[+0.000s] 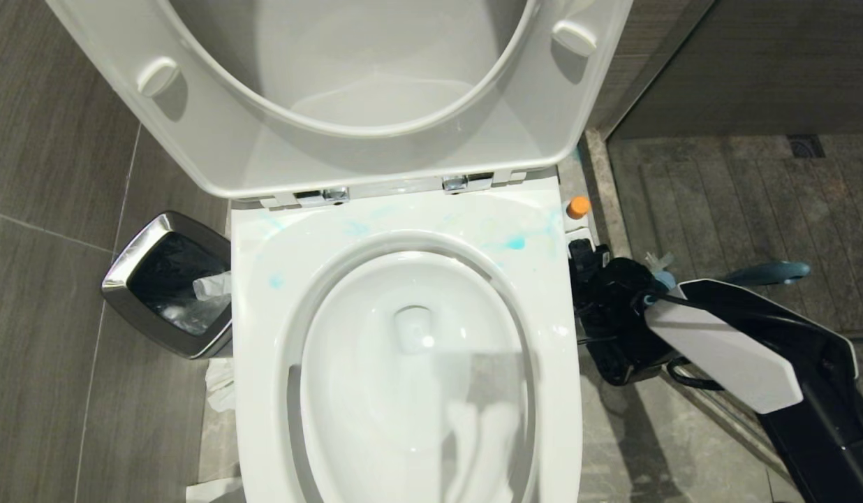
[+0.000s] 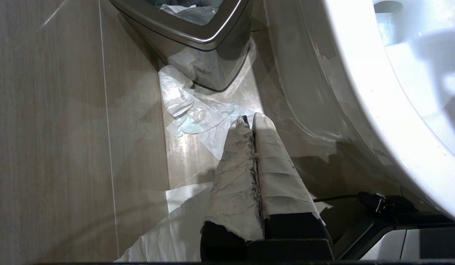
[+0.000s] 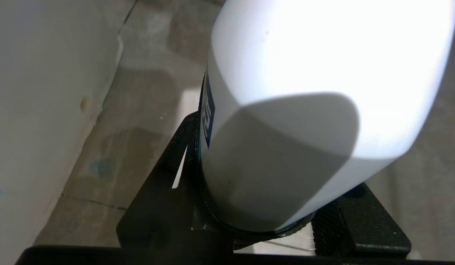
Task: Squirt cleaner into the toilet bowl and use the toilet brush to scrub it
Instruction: Pour in the cleaning agent
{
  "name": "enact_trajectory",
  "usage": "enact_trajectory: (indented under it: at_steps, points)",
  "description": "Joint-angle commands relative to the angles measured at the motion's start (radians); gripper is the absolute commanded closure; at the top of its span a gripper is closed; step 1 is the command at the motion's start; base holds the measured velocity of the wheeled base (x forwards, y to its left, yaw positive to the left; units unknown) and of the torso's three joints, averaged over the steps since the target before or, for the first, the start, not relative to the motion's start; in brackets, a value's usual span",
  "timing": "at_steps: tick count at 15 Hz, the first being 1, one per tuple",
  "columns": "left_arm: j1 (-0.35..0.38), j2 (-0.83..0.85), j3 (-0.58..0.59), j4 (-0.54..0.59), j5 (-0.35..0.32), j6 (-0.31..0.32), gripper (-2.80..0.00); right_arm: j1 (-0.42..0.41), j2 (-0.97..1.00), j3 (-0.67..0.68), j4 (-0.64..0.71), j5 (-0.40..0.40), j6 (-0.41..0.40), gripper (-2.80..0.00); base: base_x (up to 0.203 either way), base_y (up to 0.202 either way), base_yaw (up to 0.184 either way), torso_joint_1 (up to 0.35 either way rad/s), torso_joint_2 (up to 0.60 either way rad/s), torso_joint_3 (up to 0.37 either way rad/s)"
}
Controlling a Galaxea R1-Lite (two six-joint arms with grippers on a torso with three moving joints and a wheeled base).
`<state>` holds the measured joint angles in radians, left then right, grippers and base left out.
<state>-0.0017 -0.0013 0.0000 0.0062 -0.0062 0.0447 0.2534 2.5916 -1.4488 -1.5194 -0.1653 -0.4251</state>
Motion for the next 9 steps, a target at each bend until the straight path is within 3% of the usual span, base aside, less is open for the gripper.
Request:
enact_trajectory:
  at_steps: [1, 9]
  points:
    - [0.0, 0.001, 0.0, 0.0, 0.0, 0.001, 0.0, 0.0, -0.198, 0.145, -0.011, 0.0, -0.002, 0.0, 0.0, 0.0, 0.0, 0.0, 0.0, 0.0]
    - [0.0, 0.001, 0.0, 0.0, 0.0, 0.0, 0.0, 0.043, -0.79, 0.742, -0.011, -0.019, -0.008, 0.0, 0.0, 0.0, 0.0, 0.0, 0.0, 0.0]
